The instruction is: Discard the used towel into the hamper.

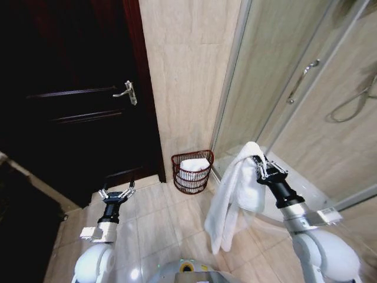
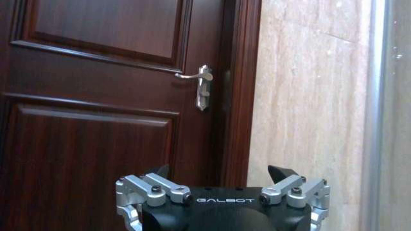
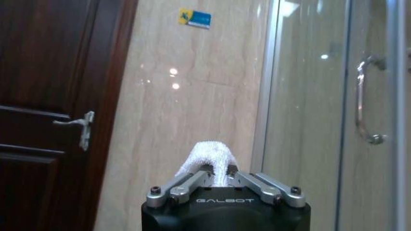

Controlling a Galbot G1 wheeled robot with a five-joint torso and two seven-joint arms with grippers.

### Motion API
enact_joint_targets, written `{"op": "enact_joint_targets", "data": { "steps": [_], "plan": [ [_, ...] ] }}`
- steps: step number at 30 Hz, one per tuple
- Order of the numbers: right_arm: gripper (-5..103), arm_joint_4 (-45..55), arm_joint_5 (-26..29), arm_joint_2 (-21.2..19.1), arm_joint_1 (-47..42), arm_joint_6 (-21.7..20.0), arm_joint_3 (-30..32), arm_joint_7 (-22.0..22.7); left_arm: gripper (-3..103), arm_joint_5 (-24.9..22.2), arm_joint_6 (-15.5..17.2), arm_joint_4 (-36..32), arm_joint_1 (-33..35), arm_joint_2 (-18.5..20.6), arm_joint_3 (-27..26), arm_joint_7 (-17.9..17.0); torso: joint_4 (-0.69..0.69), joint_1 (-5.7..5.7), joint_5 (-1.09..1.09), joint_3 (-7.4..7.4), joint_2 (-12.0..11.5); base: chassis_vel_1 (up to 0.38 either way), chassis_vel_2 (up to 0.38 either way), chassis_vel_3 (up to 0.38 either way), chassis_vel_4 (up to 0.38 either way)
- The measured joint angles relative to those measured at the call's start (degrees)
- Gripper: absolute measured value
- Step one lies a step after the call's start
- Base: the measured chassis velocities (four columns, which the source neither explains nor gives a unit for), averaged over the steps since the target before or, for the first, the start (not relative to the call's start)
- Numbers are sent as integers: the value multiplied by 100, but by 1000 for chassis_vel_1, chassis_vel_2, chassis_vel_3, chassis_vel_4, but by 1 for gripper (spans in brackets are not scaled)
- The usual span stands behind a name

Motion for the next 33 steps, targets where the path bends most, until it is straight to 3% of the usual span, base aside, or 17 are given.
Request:
{"op": "enact_joint_targets", "data": {
  "steps": [15, 23, 33],
  "plan": [
    [6, -57, 27, -114, 110, 40, -51, 52, 100, -10, -79, 20, 44, -26, -51, -1, 0, 142, -3, 160, 308, -14, 24, 11, -14],
    [6, -305, 359, -651, 541, -86, -81, 198, 100, 2, -83, 20, 13, -138, -112, -5, 0, 266, -2, 307, 569, 0, 0, 0, 0],
    [6, -472, 604, -983, 771, -168, -189, 232, 100, 79, -149, 114, 27, -307, -80, -8, 0, 377, -2, 439, 815, 0, 0, 0, 0]
  ]
}}
